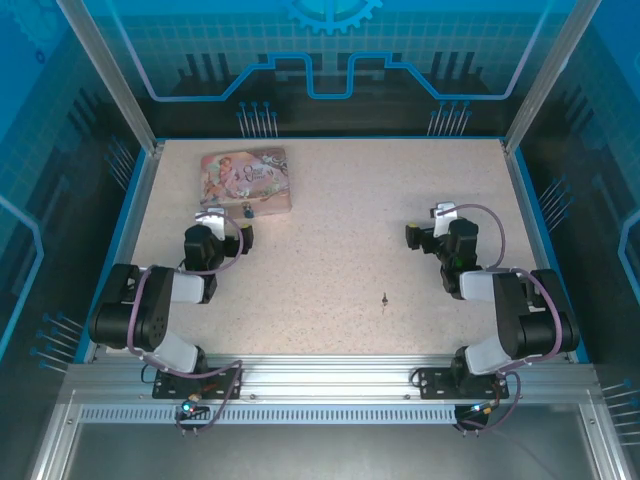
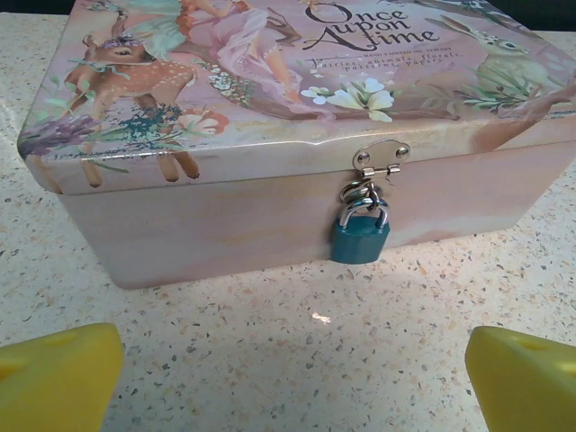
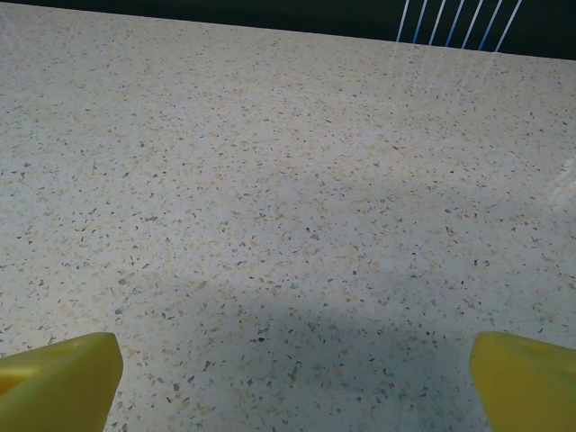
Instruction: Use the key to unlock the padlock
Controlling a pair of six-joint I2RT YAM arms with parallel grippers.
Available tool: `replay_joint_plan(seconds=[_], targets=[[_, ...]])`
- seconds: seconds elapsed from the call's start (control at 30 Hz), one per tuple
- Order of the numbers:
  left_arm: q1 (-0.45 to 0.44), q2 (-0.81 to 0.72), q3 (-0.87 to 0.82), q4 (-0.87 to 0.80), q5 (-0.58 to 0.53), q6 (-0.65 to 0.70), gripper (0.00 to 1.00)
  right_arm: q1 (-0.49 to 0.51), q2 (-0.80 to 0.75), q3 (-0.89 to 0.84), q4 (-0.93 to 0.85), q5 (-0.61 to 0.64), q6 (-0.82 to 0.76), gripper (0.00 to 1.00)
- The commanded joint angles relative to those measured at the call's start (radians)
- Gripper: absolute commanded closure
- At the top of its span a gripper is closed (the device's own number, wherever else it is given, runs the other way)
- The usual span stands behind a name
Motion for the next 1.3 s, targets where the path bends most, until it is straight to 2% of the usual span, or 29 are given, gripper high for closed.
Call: replay_joint_plan(seconds=[0.0, 0.57, 0.73, 0.83, 1.03, 1.17, 1.27], targets=[[0.009, -0.001, 0.015, 0.034, 0.015, -0.019, 0.01, 0.002, 0.004, 0.011, 0.009, 0.009, -0.001, 0.0], [0.008, -0.001, 0.015, 0.034, 0.016, -0.021, 0.01, 0.003, 0.004, 0.011, 0.011, 0.009, -0.001, 0.0], [0.009, -0.001, 0.009, 0.048, -0.018, -0.031, 0.01, 0.002, 0.004, 0.01, 0.011, 0.008, -0.001, 0.0], [0.008, -0.034, -0.005, 0.049, 0.012, -0.019, 0.01, 0.009, -0.017, 0.024, -0.026, 0.059, 0.017, 0.0], [0.008, -0.289, 0.01, -0.184, -0.032, -0.048, 0.01, 0.021, -0.159, 0.131, -0.376, 0.115, 0.101, 0.0], [0.008, -0.468, 0.108, -0.525, -0.047, -0.241, 0.01, 0.114, -0.258, 0.202, -0.663, 0.181, 0.099, 0.0], [0.008, -0.523, 0.198, -0.717, 0.032, -0.377, 0.01, 0.158, -0.329, 0.271, -0.886, 0.11, 0.2, 0.0]])
